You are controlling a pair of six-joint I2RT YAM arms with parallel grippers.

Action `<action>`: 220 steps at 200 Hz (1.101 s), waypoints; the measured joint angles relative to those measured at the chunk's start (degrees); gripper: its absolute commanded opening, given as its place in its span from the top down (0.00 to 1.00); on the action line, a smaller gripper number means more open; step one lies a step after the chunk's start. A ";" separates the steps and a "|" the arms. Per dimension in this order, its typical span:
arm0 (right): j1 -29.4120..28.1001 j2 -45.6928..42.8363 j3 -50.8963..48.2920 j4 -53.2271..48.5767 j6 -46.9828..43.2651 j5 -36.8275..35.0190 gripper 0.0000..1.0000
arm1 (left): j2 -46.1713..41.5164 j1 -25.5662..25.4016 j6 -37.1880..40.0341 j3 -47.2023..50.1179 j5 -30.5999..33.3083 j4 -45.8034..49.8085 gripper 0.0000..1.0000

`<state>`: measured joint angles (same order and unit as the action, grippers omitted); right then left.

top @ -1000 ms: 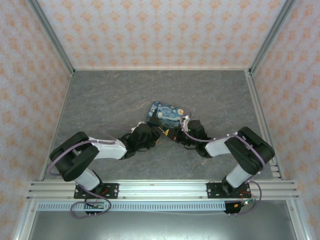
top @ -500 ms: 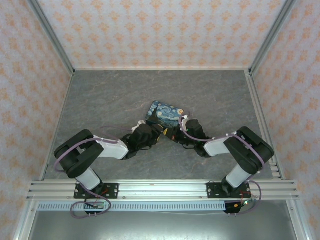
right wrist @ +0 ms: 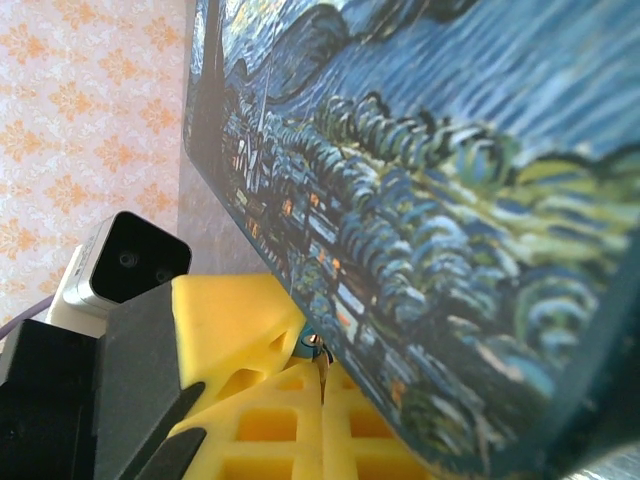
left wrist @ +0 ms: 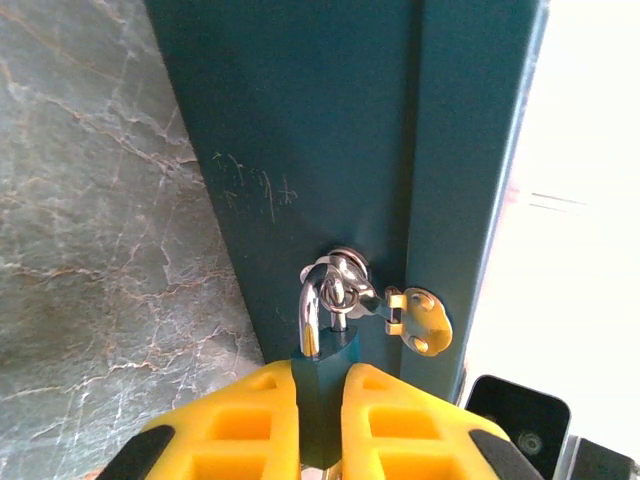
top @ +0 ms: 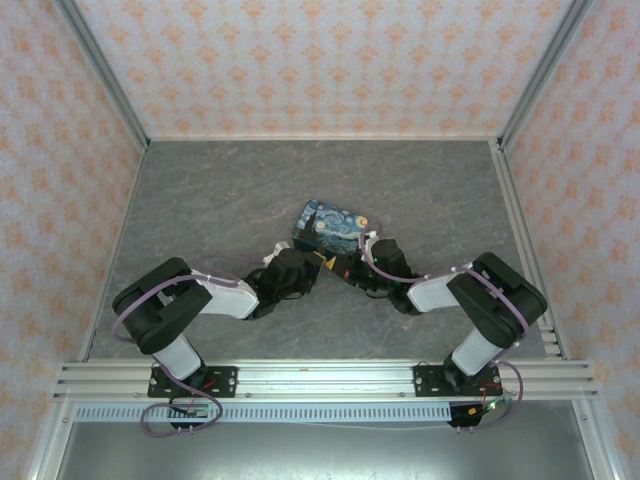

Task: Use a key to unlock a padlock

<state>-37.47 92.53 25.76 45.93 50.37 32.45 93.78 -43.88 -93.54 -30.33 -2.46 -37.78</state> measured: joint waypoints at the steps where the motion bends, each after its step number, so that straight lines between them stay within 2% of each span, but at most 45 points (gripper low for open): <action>1: 0.00 0.00 0.00 0.00 0.02 -0.02 0.91 | -0.02 -0.02 0.00 0.00 0.02 0.02 0.94; 26: -0.28 -0.37 -0.02 -0.13 -0.79 -0.35 0.77 | -0.55 -0.02 0.13 0.00 0.04 0.96 0.99; 48: -0.42 -2.69 -0.02 -1.62 -2.40 -1.36 0.66 | -0.96 -0.02 0.39 0.00 0.09 1.79 1.00; 77: -0.42 -9.94 -0.02 -10.25 -8.81 -4.59 0.54 | -1.73 -0.02 0.74 -0.63 -0.04 4.02 1.00; 112: -0.42 -23.10 0.55 -25.55 -22.62 -10.23 0.50 | -3.30 0.00 2.56 -3.06 -1.46 9.84 1.00; 144: -0.42 -32.74 1.29 -34.34 -37.94 -13.22 0.48 | -4.17 0.15 3.45 -5.29 -3.26 13.79 1.00; 188: -0.81 -36.30 0.76 -38.18 -56.39 -15.78 0.45 | -4.15 0.52 3.45 -7.56 -6.60 17.03 1.00; 220: -4.33 -36.65 -0.42 -37.77 -69.68 -20.35 0.45 | -4.13 0.92 3.50 -8.96 -8.59 17.81 1.00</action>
<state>-41.80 55.88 25.34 8.16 -19.31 12.10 89.65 -42.96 -90.04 -39.29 -11.05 -19.97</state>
